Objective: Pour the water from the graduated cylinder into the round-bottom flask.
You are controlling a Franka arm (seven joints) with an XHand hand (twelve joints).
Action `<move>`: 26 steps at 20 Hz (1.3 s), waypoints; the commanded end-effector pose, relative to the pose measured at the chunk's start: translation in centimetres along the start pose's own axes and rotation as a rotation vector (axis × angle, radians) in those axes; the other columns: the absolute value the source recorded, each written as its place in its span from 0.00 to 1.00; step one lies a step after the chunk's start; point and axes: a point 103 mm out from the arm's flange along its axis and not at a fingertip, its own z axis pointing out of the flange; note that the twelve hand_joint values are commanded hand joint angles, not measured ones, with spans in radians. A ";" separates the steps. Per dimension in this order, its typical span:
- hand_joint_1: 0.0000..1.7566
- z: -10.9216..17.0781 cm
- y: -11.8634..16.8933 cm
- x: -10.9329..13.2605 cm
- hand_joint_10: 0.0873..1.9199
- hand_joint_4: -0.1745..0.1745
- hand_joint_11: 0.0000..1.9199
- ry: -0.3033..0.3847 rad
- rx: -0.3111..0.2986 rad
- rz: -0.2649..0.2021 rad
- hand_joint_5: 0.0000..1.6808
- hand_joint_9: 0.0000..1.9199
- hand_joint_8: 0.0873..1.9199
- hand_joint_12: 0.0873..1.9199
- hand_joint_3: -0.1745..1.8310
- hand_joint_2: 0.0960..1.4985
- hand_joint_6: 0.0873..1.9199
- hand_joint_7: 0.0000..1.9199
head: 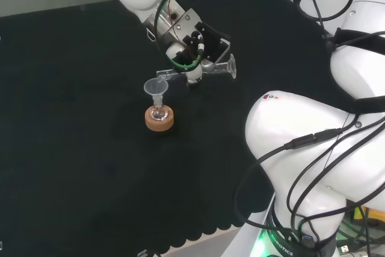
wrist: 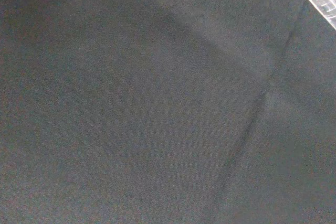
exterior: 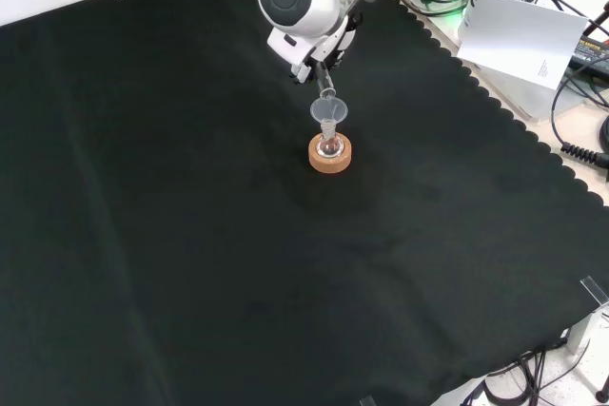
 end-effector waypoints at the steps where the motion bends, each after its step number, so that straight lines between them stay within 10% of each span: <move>1: 0.71 -0.1 -0.1 -0.1 0.05 0.00 0.64 -0.010 0.002 0.007 0.51 0.74 0.60 0.35 0.09 0.77 0.60 0.46; 26: 0.71 -0.1 -0.6 0.1 0.05 0.00 0.63 -0.037 -0.010 0.015 0.51 0.74 0.60 0.35 0.09 0.77 0.59 0.46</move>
